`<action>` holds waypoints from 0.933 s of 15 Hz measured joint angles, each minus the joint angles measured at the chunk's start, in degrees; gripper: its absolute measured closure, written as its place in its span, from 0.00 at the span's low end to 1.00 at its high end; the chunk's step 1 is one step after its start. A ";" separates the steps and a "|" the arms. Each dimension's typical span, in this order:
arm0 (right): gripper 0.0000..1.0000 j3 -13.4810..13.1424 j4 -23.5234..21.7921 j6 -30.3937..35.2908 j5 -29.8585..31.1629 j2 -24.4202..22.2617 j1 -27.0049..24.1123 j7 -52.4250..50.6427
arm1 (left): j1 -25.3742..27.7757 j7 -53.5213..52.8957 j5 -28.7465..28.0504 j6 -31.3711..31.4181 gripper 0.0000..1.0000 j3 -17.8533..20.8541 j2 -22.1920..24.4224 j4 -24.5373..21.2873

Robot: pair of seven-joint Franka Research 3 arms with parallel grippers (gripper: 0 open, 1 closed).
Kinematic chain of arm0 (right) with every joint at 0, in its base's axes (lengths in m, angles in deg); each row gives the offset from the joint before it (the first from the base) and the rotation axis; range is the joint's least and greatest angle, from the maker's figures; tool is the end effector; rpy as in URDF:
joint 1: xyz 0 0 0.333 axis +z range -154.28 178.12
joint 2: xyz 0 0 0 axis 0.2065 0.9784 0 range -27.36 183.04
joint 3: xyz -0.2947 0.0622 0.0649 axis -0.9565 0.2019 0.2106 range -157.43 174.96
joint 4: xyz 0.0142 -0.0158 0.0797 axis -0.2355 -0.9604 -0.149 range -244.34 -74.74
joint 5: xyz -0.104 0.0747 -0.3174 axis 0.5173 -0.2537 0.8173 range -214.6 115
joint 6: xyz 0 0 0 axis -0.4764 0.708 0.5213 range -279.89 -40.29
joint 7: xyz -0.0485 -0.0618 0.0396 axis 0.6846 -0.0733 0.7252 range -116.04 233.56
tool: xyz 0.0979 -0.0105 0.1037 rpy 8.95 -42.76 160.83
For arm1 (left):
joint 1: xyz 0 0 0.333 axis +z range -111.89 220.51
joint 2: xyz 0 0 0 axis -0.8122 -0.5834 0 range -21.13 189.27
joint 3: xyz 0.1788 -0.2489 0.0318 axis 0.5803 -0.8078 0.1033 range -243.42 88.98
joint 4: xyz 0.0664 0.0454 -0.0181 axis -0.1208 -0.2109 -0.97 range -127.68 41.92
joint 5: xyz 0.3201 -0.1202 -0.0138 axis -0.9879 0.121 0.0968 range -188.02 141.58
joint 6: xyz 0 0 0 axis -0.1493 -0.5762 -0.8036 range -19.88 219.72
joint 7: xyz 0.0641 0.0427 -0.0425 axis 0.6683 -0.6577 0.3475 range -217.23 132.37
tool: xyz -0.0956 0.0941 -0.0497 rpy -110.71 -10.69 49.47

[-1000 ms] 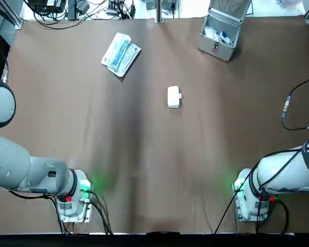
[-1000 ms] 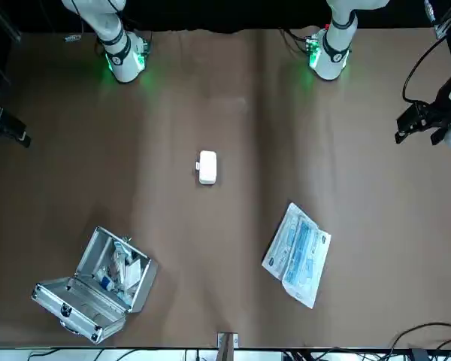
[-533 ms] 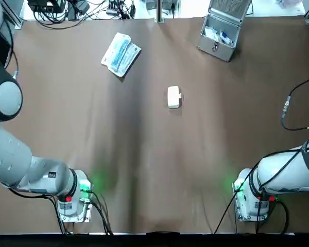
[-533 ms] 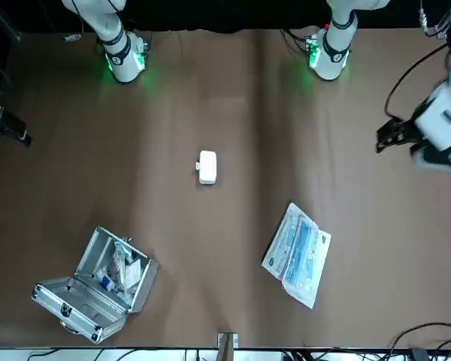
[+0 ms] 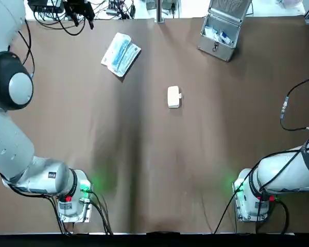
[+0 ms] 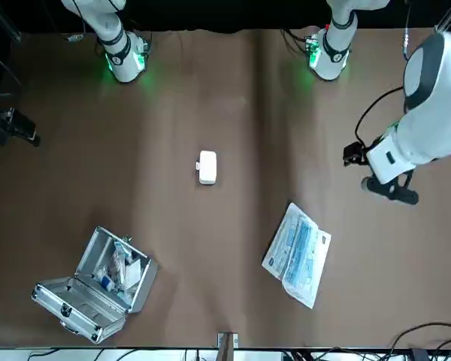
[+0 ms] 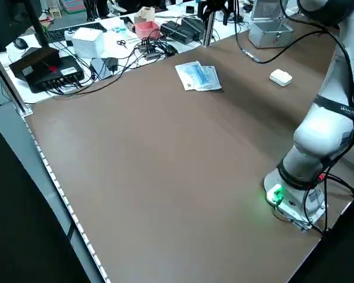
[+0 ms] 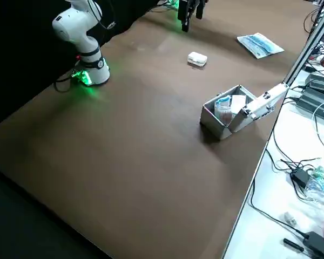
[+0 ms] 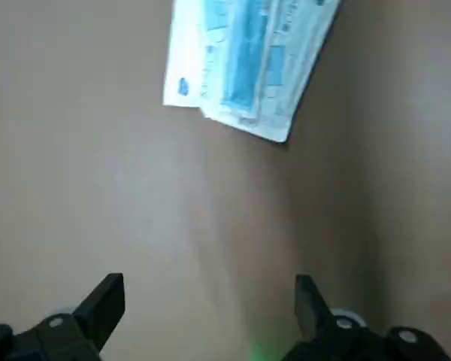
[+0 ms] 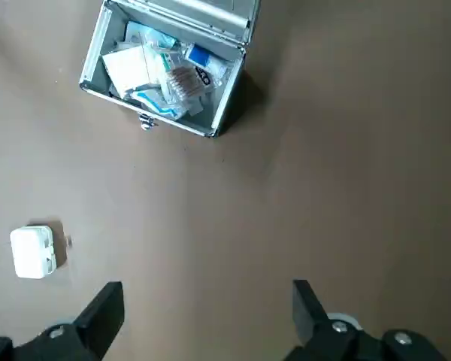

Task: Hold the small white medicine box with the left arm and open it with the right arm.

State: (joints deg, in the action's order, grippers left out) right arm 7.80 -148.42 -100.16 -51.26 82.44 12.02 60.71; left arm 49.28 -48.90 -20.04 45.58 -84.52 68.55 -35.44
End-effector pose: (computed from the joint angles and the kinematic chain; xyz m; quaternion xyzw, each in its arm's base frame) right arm 0.5188 -0.0036 0.6019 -0.9997 0.0234 -0.0007 0.0120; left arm 0.5544 -0.1214 0.4804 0.9832 -0.1593 -0.0789 0.0408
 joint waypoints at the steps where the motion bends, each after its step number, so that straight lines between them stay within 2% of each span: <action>1: 0.01 0.01 -0.13 0.00 -0.24 0.00 0.08 0.00 | -0.02 -1.84 1.03 0.98 0.00 -0.59 -0.79 0.03; 7: 0.01 0.09 -2.64 -1.31 -6.69 1.04 0.67 0.00 | -0.09 -18.79 9.71 5.90 0.00 -1.71 -4.65 0.11; 14: 0.01 0.21 -12.56 -11.71 -16.78 4.28 3.29 -0.01 | 0.09 -33.07 21.18 7.41 0.00 -1.75 -8.46 0.45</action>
State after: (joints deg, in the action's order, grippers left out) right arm 8.01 -160.99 -111.86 -68.04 86.73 15.31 60.70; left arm 49.37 -81.97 1.14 52.99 -86.27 60.08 -34.98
